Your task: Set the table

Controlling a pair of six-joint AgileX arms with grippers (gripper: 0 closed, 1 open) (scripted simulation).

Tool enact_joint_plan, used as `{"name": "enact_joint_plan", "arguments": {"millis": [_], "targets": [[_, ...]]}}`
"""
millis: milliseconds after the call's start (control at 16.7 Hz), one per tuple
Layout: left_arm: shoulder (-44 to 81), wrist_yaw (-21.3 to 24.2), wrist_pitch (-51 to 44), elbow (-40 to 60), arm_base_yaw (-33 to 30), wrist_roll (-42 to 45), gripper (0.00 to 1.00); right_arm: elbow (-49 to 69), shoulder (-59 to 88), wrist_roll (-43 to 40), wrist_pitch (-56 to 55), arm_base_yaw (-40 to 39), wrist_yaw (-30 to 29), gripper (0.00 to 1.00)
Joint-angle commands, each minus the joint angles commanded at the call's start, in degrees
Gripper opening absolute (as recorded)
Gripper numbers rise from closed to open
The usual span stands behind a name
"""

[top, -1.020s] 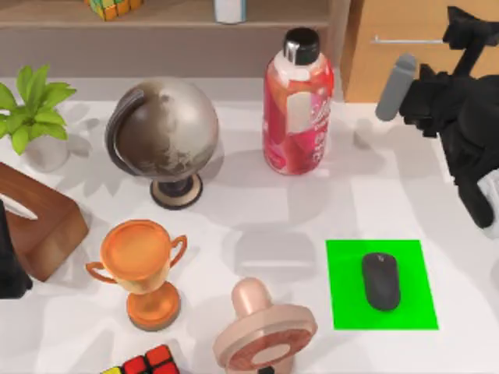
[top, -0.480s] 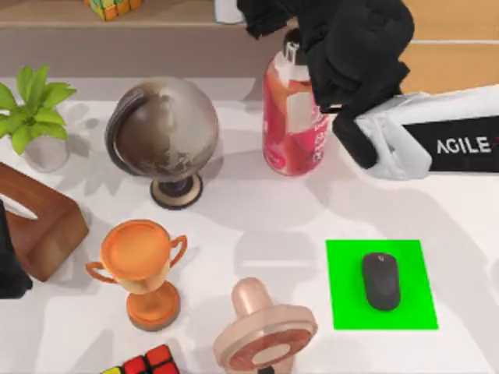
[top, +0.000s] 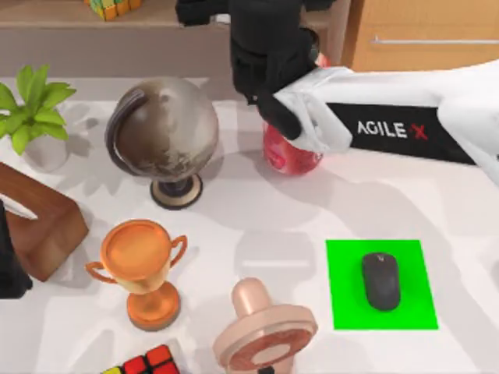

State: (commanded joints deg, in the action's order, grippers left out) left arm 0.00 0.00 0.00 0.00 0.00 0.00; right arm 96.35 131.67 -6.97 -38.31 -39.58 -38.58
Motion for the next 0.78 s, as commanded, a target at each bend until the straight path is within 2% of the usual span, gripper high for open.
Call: {"name": "enact_joint_plan", "arguments": {"millis": [300, 780], "targets": [[0.0, 0.0, 0.0, 0.0, 0.0, 0.0, 1.0, 8.05, 4.05, 6.64, 6.14, -2.49, -5.17, 1.0], [0.0, 0.0, 0.0, 0.0, 0.0, 0.0, 1.0, 9.53, 5.69, 6.36, 6.06, -2.23, -5.34, 1.0]]}}
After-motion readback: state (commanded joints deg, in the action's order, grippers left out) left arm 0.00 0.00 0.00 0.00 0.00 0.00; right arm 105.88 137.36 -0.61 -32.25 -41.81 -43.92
